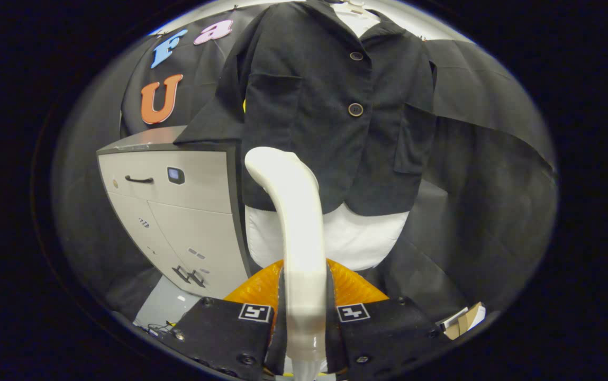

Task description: Iron the clothes twice with a garment steamer, once on the left side and once on the right side.

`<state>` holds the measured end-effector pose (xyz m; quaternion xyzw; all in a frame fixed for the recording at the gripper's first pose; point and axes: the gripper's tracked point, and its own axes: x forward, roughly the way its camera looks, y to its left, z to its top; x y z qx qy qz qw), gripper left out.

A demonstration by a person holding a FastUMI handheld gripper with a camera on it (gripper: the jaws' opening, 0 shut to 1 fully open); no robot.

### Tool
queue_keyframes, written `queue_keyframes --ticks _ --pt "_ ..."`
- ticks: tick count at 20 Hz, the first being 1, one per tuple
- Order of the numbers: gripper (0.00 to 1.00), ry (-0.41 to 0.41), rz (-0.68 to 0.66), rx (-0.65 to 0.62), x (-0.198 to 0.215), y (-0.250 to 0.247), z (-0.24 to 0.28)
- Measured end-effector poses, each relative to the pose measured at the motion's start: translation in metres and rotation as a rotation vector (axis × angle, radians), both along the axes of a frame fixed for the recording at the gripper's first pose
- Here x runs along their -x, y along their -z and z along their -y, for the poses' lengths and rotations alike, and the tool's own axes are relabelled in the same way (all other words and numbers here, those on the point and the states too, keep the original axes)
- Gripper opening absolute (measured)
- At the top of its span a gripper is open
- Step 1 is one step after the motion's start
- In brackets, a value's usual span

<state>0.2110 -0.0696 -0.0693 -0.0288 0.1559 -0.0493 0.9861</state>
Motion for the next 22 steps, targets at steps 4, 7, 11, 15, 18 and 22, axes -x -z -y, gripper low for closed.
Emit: queue_keyframes --ticks 4,7,11,15,18,22 --pt "0.32 0.003 0.069 -0.055 0.015 -0.048 0.016" --pt "0.32 0.009 0.148 -0.086 0.027 -0.096 0.034" --pt "0.32 0.021 0.243 -0.134 0.042 -0.157 0.058" --pt "0.32 0.033 0.326 -0.173 0.052 -0.208 0.081" --pt "0.32 0.052 0.378 -0.208 0.053 -0.246 0.101" --pt "0.32 0.088 0.450 -0.237 0.046 -0.295 0.130"
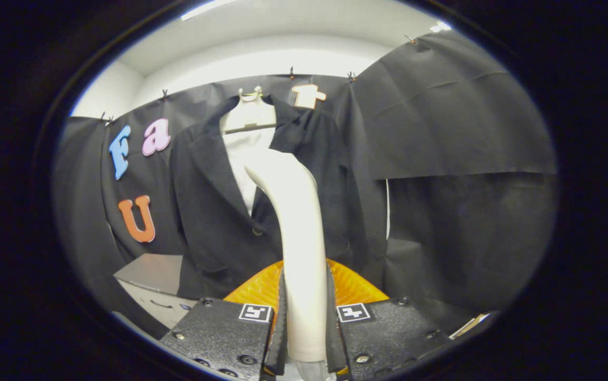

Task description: Iron the clothes twice with a garment steamer, once on the left side and once on the right side.

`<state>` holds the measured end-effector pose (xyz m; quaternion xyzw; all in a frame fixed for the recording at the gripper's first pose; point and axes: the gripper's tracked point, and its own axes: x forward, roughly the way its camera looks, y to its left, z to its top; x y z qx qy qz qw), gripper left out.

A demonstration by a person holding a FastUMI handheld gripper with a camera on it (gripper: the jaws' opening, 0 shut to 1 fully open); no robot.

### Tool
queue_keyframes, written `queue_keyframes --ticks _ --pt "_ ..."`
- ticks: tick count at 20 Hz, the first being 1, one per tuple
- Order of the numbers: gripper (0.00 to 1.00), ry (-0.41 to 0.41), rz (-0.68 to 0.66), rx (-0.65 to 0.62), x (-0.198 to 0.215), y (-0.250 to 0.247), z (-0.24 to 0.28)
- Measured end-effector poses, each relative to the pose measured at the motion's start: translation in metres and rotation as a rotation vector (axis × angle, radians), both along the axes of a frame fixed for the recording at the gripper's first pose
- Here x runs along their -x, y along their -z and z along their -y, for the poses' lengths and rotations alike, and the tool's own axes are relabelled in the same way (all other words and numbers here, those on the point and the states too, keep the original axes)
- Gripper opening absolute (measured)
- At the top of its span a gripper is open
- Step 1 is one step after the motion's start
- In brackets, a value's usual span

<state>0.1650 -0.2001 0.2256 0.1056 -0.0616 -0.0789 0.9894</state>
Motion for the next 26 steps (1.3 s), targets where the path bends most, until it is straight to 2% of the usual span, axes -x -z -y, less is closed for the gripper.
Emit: queue_keyframes --ticks 7,12,20,26 --pt "0.32 0.049 0.085 -0.034 -0.022 -0.079 0.036" --pt "0.32 0.084 0.091 -0.027 -0.046 -0.111 0.052" --pt "0.32 0.136 0.037 0.016 -0.083 -0.116 0.052" --pt "0.32 0.170 -0.005 0.070 -0.088 -0.097 0.046"
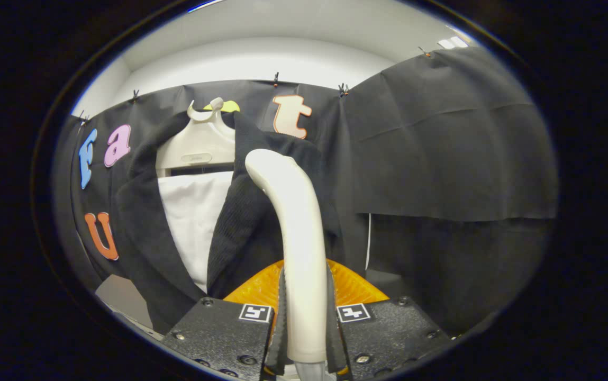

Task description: Iron the clothes twice with a garment steamer, once on the left side and once on the right side.

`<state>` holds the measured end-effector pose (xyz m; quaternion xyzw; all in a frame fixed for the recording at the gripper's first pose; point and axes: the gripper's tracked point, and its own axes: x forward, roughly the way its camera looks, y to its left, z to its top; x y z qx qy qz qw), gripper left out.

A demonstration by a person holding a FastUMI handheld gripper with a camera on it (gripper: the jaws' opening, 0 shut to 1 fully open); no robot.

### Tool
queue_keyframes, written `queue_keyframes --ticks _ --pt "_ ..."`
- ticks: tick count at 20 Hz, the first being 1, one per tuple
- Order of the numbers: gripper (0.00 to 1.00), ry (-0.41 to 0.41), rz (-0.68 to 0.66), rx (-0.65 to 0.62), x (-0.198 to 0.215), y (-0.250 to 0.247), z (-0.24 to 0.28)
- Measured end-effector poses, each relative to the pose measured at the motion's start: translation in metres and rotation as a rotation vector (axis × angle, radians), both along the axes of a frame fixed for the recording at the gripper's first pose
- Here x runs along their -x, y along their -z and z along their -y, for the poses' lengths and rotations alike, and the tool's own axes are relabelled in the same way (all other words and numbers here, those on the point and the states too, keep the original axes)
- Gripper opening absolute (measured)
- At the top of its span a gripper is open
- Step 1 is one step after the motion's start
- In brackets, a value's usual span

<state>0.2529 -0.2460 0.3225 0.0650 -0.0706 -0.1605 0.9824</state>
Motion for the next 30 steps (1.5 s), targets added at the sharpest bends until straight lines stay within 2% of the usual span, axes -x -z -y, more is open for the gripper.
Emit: queue_keyframes --ticks 9,19,30 --pt "0.32 0.027 -0.077 0.055 0.000 0.049 -0.002" --pt "0.32 0.041 -0.179 0.108 0.012 0.138 -0.024" --pt "0.32 0.052 -0.283 0.157 0.015 0.213 -0.036"
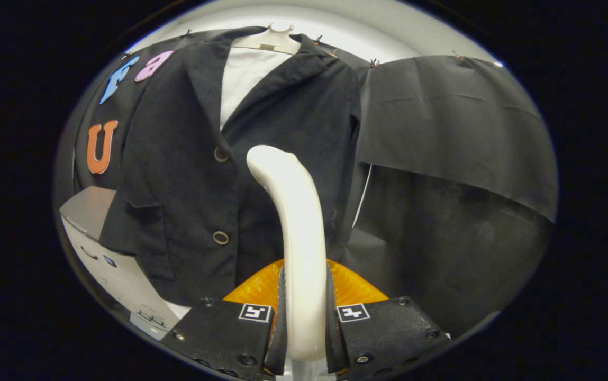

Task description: Iron the clothes twice with a garment steamer, once on the left side and once on the right side.

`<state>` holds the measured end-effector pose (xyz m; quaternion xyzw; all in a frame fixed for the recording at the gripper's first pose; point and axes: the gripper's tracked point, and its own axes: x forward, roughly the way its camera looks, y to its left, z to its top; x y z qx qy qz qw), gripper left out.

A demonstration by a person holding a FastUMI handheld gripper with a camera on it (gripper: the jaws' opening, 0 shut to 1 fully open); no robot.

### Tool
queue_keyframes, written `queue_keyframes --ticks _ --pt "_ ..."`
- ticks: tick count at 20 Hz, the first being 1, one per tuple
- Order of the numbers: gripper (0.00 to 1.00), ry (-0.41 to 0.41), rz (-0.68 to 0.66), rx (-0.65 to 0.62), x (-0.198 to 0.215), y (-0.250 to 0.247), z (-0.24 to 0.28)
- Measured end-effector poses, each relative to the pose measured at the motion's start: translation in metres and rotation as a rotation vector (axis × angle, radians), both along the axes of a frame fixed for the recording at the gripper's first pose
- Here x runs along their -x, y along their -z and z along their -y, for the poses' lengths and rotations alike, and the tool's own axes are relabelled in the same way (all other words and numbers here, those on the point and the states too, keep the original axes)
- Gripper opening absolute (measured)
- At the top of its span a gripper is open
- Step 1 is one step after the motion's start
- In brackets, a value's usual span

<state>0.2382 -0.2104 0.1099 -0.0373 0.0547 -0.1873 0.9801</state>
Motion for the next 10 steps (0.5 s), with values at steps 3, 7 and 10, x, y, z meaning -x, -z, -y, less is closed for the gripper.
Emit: queue_keyframes --ticks 3,7,10 --pt "0.32 -0.005 -0.035 0.007 0.000 0.022 -0.004" --pt "0.32 -0.004 -0.069 0.017 0.000 0.038 -0.002" --pt "0.32 -0.001 -0.089 0.025 0.001 0.047 -0.002"
